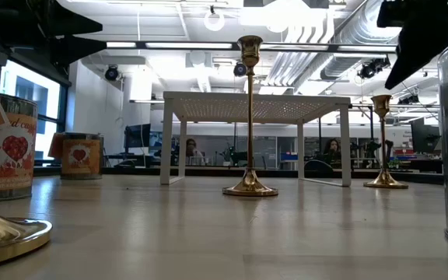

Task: Pick & Place candle stick holders
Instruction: Put the right gold candle holder on the shelf

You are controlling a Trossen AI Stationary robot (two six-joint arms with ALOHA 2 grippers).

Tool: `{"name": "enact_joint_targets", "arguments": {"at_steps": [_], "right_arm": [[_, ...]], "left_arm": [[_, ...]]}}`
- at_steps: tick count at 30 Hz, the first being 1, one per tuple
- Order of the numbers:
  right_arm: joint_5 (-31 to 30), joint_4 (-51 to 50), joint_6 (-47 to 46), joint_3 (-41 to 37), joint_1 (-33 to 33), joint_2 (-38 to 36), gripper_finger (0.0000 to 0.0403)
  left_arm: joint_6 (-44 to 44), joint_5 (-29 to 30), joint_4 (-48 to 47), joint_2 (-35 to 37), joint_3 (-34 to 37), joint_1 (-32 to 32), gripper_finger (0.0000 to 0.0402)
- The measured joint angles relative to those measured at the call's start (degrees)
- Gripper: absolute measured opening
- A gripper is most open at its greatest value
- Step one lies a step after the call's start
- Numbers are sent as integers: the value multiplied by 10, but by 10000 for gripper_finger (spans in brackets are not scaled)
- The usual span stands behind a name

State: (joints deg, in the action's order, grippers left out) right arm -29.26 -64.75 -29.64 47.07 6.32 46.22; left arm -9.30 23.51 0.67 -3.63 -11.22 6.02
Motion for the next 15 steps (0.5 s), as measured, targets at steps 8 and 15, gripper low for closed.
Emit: {"name": "enact_joint_targets", "arguments": {"at_steps": [8, 15], "right_arm": [[61, 8, 45, 0, -65, 0, 258], [103, 54, 83, 0, -102, 11, 257]], "left_arm": [[0, 0, -9, 0, 0, 0, 221], [0, -5, -9, 0, 0, 0, 221]]}}
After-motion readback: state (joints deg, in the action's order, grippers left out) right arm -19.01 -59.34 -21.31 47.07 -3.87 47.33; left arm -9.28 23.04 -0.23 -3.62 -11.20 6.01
